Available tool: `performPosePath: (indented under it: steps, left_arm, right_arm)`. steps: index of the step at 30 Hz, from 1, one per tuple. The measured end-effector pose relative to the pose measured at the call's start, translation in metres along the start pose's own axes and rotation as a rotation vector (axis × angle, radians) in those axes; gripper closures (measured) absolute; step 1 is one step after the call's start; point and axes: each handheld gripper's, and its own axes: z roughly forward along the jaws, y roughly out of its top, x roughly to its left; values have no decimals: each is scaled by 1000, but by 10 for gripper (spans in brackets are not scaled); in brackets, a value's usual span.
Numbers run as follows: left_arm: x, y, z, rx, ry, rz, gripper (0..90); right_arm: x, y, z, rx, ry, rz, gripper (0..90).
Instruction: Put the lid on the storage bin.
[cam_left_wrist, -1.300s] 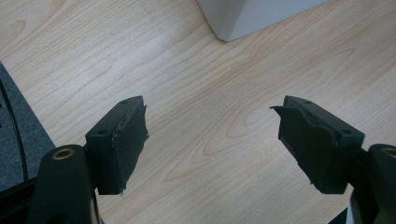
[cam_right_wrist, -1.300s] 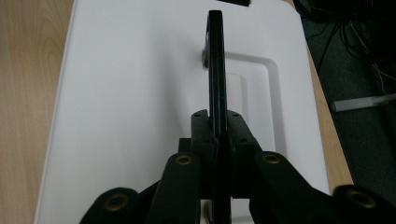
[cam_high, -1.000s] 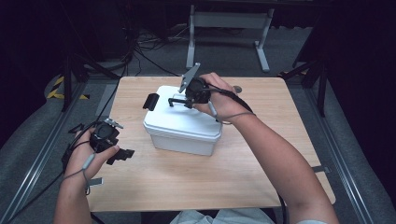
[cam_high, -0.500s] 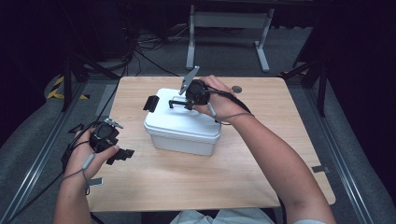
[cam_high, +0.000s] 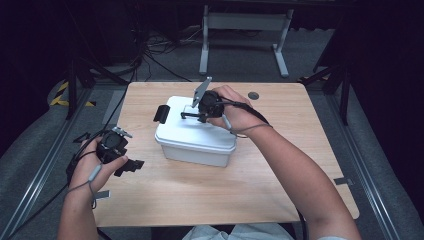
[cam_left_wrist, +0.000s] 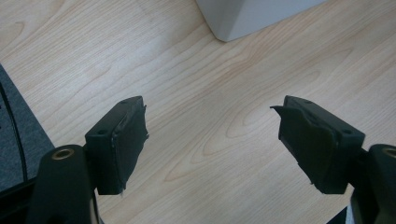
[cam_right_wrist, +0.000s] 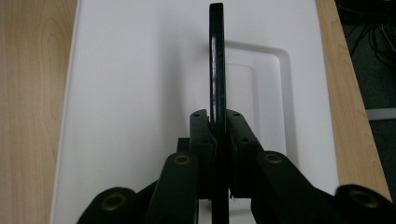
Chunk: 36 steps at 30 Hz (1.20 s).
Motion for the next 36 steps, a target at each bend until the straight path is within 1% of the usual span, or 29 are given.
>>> performPosePath:
  steps: [3, 4, 5, 7, 8, 9, 10, 13, 15, 17, 19, 21, 24, 28, 30, 32, 35, 36]
  left_arm:
    - [1, 0, 0, 1, 2, -1, 241]
    - [1, 0, 0, 1, 0, 1, 241]
    - [1, 0, 0, -1, -1, 0, 241]
    - [1, -1, -1, -3, -2, -3, 241]
    - [2, -1, -1, -2, -1, -5, 241]
    - [2, -1, -1, -2, 1, -5, 241]
    - [2, -1, -1, -2, 1, -5, 241]
    - [3, -2, -1, -2, 2, -1, 241]
    - [2, -3, -1, -3, 2, -11, 241]
    - [3, -3, -1, -1, 4, -5, 241]
    - [2, -4, -1, -2, 7, -7, 241]
    - [2, -4, -2, -3, 6, -5, 241]
    - [1, -4, -2, -2, 6, -4, 240]
    - [1, -4, -1, -3, 5, -12, 240]
    - [1, -3, -1, -1, 8, -4, 241]
    - [1, -2, -1, 2, 7, -2, 241]
    - [1, -2, 0, 2, 4, 1, 241]
    - [1, -2, 0, 2, 3, 1, 241]
  right_arm:
    - [1, 0, 0, 1, -10, -7, 831]
    - [1, 0, 0, 3, -5, -5, 825]
    - [1, 0, -1, 4, -1, -3, 799]
    - [1, 0, -2, -22, 3, 15, 711]
    - [1, 0, -3, -39, 10, 32, 647]
    - [1, -1, -4, -58, 19, 70, 593]
    - [1, -1, -7, -76, 22, 94, 560]
    - [1, -2, -15, -104, 17, 124, 504]
    - [1, -3, -23, -126, 18, 142, 491]
    - [0, -5, -32, -141, 11, 161, 474]
    - [0, -7, -40, -157, 7, 170, 472]
    - [0, -10, -47, -164, -7, 182, 466]
    - [-1, -15, -56, -169, -6, 214, 460]
    - [-1, -21, -70, -198, -14, 245, 449]
    - [-1, -24, -76, -215, -14, 255, 446]
    - [0, -28, -82, -217, -28, 263, 444]
    - [0, -35, -88, -217, -36, 275, 439]
    - [0, -40, -91, -218, -48, 283, 438]
